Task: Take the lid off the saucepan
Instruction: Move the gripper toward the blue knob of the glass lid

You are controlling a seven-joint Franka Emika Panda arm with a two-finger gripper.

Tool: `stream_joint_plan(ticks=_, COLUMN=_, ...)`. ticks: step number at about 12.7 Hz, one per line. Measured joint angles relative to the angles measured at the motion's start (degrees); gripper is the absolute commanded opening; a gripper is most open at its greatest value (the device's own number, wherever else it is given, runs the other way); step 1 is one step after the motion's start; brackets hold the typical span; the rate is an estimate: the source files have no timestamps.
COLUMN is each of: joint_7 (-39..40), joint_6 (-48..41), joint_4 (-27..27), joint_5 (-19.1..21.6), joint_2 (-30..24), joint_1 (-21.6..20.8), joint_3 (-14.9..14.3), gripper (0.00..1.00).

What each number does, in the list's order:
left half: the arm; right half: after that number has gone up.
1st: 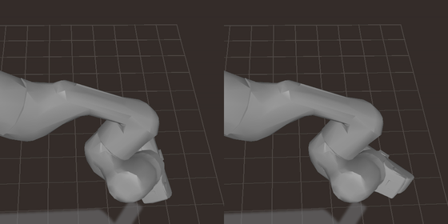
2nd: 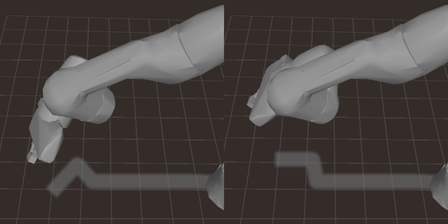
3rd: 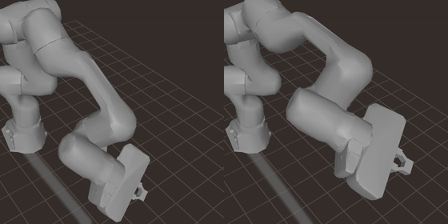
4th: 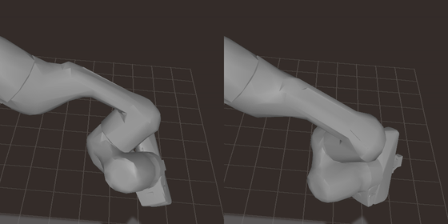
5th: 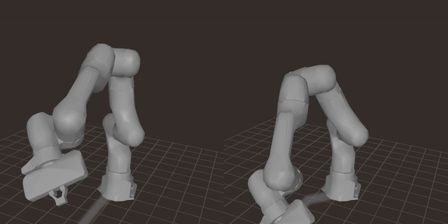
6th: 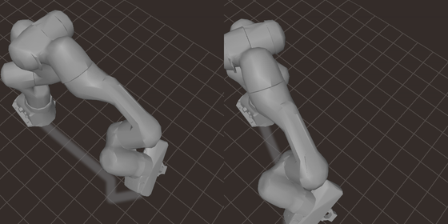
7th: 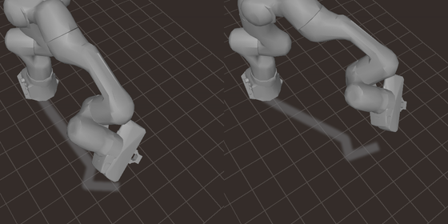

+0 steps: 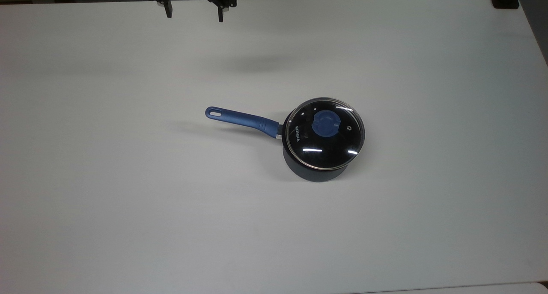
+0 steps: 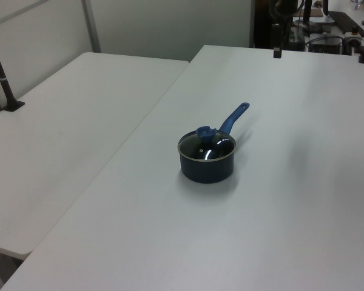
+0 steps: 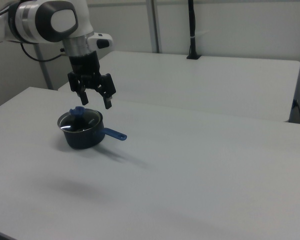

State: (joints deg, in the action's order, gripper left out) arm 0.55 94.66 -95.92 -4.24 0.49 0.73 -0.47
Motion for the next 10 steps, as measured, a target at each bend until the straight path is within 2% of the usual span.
stream_joint_plan(ticks=10, joint_7=0.01, joint_6=0.75, joint_4=1.30, joint_5=0.11, joint_2=2.36, joint_1=-0.02, joint_3=0.03, gripper=1.00)
